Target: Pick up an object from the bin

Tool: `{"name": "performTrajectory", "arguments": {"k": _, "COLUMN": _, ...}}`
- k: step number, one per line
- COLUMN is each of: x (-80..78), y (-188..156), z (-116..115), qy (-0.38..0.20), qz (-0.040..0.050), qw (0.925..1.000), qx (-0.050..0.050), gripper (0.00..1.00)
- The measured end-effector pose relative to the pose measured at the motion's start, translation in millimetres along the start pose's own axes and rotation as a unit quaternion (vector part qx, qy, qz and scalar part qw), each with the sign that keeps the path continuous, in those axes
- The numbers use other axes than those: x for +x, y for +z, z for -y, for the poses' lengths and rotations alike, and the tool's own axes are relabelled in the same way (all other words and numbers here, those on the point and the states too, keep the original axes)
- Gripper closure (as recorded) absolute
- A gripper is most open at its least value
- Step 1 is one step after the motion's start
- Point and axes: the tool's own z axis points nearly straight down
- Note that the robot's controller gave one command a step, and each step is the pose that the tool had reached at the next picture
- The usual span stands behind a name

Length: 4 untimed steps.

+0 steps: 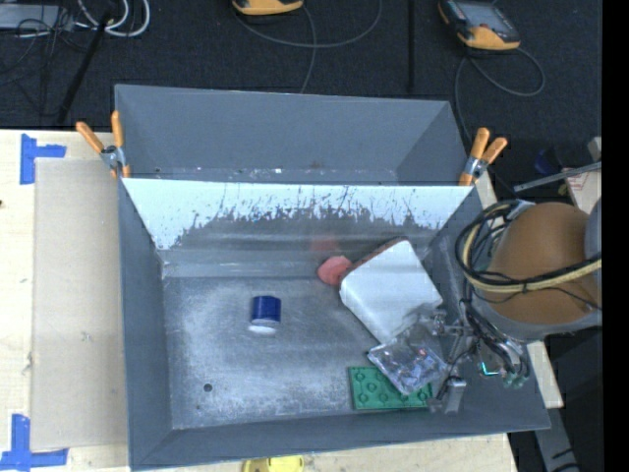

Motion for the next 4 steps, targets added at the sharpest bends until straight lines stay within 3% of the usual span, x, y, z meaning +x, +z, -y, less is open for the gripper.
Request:
{"name": "performTrajectory", "arguments": {"k": 1, "x": -13.6, "y": 63.1, "z": 20.0, "qy": 0.014, "qz": 0.0025, "qw": 0.9999, "qx": 0.000, "gripper": 0.00}}
{"name": "performTrajectory", "arguments": {"k": 2, "x": -25.4, "y": 60.0, "z": 41.4, "qy": 0.333, "qz": 0.0033, "qw": 0.9429, "qx": -0.003, "gripper": 0.00}}
{"name": "performTrajectory", "arguments": {"k": 3, "x": -18.7, "y": 59.9, "z": 9.3, "qy": 0.062, "qz": 0.0045, "qw": 0.9981, "qx": 0.000, "gripper": 0.00}}
{"name": "performTrajectory", "arguments": {"k": 4, "x": -46.6, "y": 59.9, "z": 34.0, "qy": -0.079, "qz": 0.0030, "qw": 0.9969, "qx": 0.001, "gripper": 0.00}}
